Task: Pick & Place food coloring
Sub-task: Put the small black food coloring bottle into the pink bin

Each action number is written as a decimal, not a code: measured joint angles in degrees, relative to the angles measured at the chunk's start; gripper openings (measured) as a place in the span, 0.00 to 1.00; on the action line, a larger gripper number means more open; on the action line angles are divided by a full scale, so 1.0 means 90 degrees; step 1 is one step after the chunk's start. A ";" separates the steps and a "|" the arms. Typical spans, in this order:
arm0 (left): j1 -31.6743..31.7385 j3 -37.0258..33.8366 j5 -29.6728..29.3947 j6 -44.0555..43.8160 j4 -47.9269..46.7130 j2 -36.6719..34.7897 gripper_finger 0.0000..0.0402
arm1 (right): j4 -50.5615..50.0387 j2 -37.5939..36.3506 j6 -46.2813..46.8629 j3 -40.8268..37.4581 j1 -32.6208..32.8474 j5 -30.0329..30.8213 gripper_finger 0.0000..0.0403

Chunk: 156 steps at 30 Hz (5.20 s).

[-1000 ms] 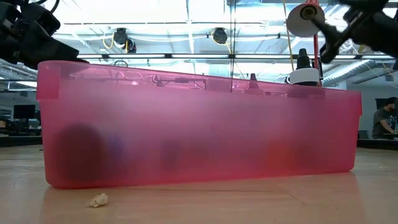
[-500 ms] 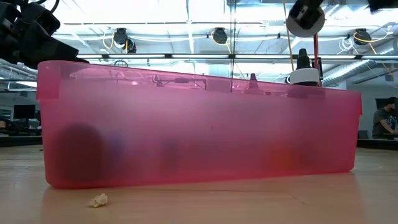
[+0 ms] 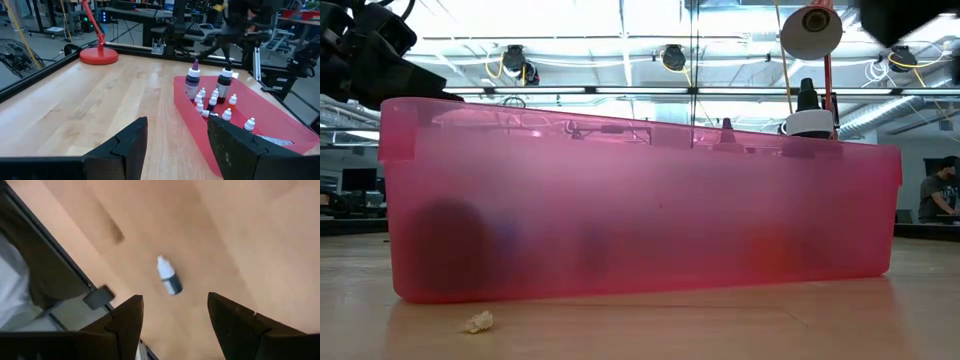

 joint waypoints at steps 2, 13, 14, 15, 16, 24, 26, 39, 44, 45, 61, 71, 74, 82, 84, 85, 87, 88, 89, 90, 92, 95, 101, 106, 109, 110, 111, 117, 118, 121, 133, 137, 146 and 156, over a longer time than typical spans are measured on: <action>0.0000 0.0000 0.0000 0.0000 0.0000 0.0000 0.52 | -0.0018 0.0139 0.0202 0.0000 0.0237 0.0096 0.52; -0.0002 0.0002 0.0000 -0.0002 0.0000 0.0000 0.52 | 0.0601 0.0642 0.0329 0.0005 0.1178 0.1779 0.52; -0.0002 0.0002 -0.0001 -0.0002 0.0000 0.0000 0.52 | 0.0600 0.0687 0.0324 0.0005 0.1235 0.1856 0.52; -0.0002 0.0002 -0.0001 -0.0002 0.0000 0.0000 0.52 | 0.0578 0.0743 0.0322 0.0005 0.1310 0.1935 0.52; -0.0002 0.0002 -0.0002 -0.0002 0.0000 0.0000 0.52 | 0.0550 0.0811 0.0298 0.0005 0.1379 0.1983 0.52; -0.0002 0.0002 -0.0002 -0.0002 -0.0001 0.0000 0.52 | 0.0637 0.1428 -0.0153 -0.0088 0.1655 0.2052 0.52; -0.0002 0.0002 -0.0002 -0.0002 -0.0001 0.0000 0.52 | 0.0811 0.1507 -0.0174 -0.0195 0.1676 0.1999 0.52; 0.0000 0.0002 -0.0002 -0.0002 -0.0002 0.0000 0.52 | 0.1817 0.1440 -0.0114 -0.1107 0.1678 0.1976 0.49; 0.0000 0.0002 -0.0002 -0.0034 0.0008 0.0000 0.52 | 0.1731 0.1444 -0.0135 -0.1224 0.1676 0.1976 0.35; 0.0000 0.0002 -0.0004 -0.0029 0.0053 0.0001 0.52 | 0.1684 0.1448 -0.0135 -0.1230 0.1676 0.1983 0.31; 0.0000 0.0007 0.0003 -0.0007 0.0709 0.0000 0.52 | 0.1875 0.0372 -0.0531 -0.1295 0.1646 0.4159 0.12; 0.0000 0.0010 0.0140 -0.1014 0.1095 0.0097 0.52 | 0.3662 -0.0441 -0.3522 -0.1253 0.1312 0.5439 0.12; 0.0000 0.0010 0.0176 -0.1330 0.1098 0.0132 0.52 | 0.3970 -0.0419 -0.4099 -0.1257 0.1170 0.5425 0.12; -0.0009 0.0081 0.0027 -0.1888 0.1620 0.0879 0.52 | 0.4111 -0.0389 -0.4714 -0.1253 0.0856 0.5421 0.12; -0.0075 0.0295 0.0103 -0.1723 0.2040 0.1560 0.52 | 0.4209 -0.0382 -0.4922 -0.1253 0.0752 0.5411 0.12; -0.0130 0.0462 0.0134 -0.1608 0.2141 0.1969 0.52 | 0.4304 -0.0385 -0.5017 -0.1253 0.0698 0.5397 0.12; -0.0271 0.0922 0.0146 -0.1285 0.2220 0.2921 0.52 | 0.4457 -0.0392 -0.5185 -0.1253 0.0600 0.5279 0.12; -0.0349 0.1207 0.0139 -0.1103 0.2227 0.3424 0.52 | 0.4481 -0.0392 -0.5257 -0.1253 0.0569 0.5274 0.12; -0.0437 0.1512 0.0114 -0.0882 0.2225 0.3947 0.52 | 0.4514 -0.0389 -0.5340 -0.1253 0.0544 0.5264 0.12; -0.0533 0.1832 0.0112 -0.0627 0.2225 0.4485 0.52 | 0.4558 -0.0389 -0.5418 -0.1253 0.0530 0.5262 0.12; -0.0757 0.2543 0.0112 -0.0057 0.2211 0.5543 0.52 | 0.4661 -0.0392 -0.5563 -0.1253 0.0490 0.5264 0.12; -0.1101 0.3675 0.0117 0.0803 0.1925 0.7012 0.52 | 0.4702 -0.0392 -0.5764 -0.1253 0.0467 0.5282 0.12; -0.1560 0.6020 0.0019 0.1495 0.1013 0.9297 0.52 | 0.4747 -0.0394 -0.5973 -0.1251 0.0462 0.5453 0.12; -0.1631 0.7630 -0.0230 0.1517 0.0362 1.0575 0.52 | 0.4843 -0.0394 -0.6171 -0.1251 0.0462 0.5468 0.12; -0.1625 0.8234 -0.0285 0.1802 0.0296 1.1178 0.52 | 0.4884 -0.0394 -0.6258 -0.1246 0.0462 0.5471 0.12; -0.1620 0.8378 -0.0293 0.2001 0.0246 1.1354 0.52 | 0.4912 -0.0394 -0.6308 -0.1246 0.0462 0.5473 0.12; -0.1622 0.8491 -0.0294 0.2177 0.0244 1.1508 0.52 | 0.4940 -0.0394 -0.6368 -0.1246 0.0462 0.5473 0.12; -0.1625 0.8624 -0.0389 0.2874 0.0572 1.2073 0.52 | 0.4999 -0.0394 -0.6476 -0.1246 0.0449 0.5476 0.12; -0.1613 0.8627 -0.0461 0.2919 0.0690 1.2133 0.52 | 0.4984 -0.0394 -0.6478 -0.1246 0.0442 0.5480 0.12; -0.1577 0.8636 -0.0696 0.2943 0.0764 1.2211 0.52 | 0.4970 -0.0395 -0.6540 -0.1246 0.0431 0.5541 0.12; -0.1280 0.8636 -0.0816 0.2137 0.0910 1.2208 0.52 | 0.4987 -0.0399 -0.6529 -0.1243 0.0330 0.5665 0.12; -0.1255 0.8636 -0.0823 0.2128 0.0812 1.2208 0.52 | 0.4953 -0.0397 -0.6527 -0.1246 0.0318 0.5665 0.12; -0.1444 0.8636 -0.1396 0.2551 0.0703 1.2134 0.52 | 0.4994 -0.0399 -0.6522 -0.1241 0.0321 0.5661 0.12; -0.1559 0.8636 -0.1758 0.2618 0.0547 1.2131 0.52 | 0.4987 -0.0399 -0.6522 -0.1241 0.0328 0.5616 0.12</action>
